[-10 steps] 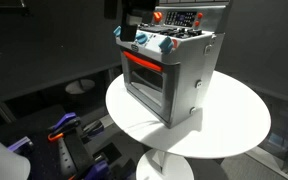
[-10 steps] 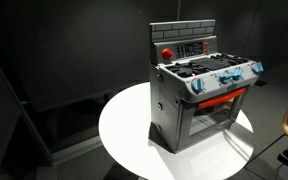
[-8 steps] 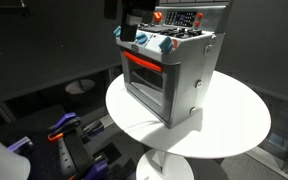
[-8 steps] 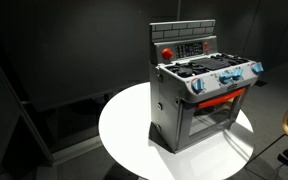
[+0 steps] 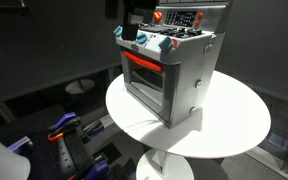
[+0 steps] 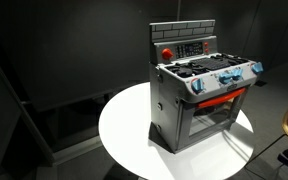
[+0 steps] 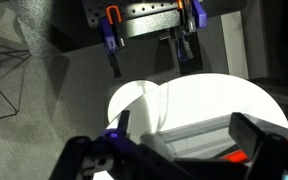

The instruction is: Press the top right orange button on the stove

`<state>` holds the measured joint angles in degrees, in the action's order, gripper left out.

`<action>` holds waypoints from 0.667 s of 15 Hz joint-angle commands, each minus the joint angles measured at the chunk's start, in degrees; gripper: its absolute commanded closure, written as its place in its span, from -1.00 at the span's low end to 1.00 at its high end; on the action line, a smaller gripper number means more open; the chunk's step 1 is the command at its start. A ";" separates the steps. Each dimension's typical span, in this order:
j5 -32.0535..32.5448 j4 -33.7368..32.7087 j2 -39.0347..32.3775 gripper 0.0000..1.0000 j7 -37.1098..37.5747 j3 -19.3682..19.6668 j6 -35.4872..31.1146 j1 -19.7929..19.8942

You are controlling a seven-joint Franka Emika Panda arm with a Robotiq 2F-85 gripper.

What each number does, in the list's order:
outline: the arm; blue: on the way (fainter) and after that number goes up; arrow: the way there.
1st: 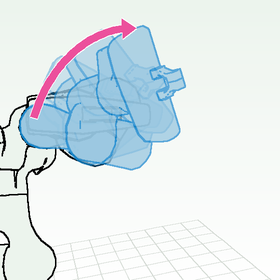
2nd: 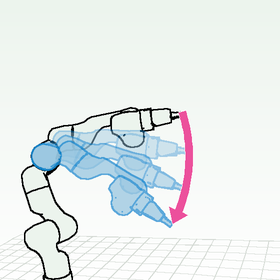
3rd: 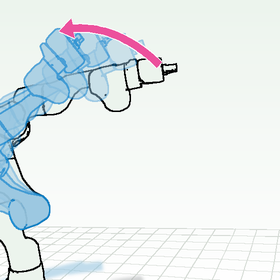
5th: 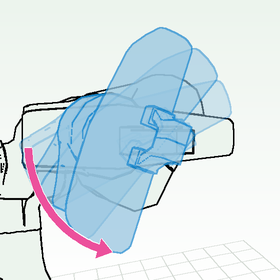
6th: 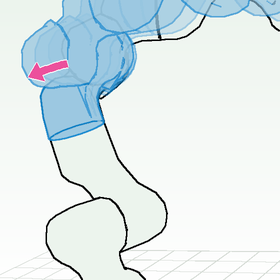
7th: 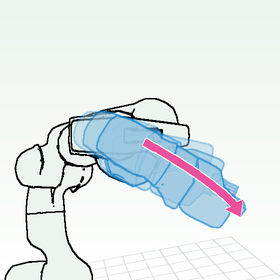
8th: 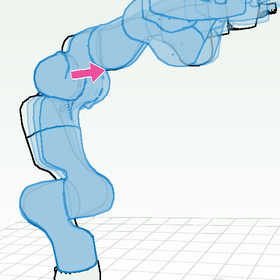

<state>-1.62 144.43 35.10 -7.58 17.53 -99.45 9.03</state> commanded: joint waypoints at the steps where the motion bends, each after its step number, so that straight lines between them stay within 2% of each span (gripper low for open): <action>1: -2.00 -2.10 -1.46 -1.00 0.03 -1.80 -1.46 0.40; 7: -4.24 -5.44 -4.76 -1.00 0.55 -4.39 -7.76 -0.82; 10: -4.68 -7.45 -7.53 -1.00 0.92 -5.81 -13.03 -1.51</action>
<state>-5.16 140.45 31.28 -7.45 12.96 -109.09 8.15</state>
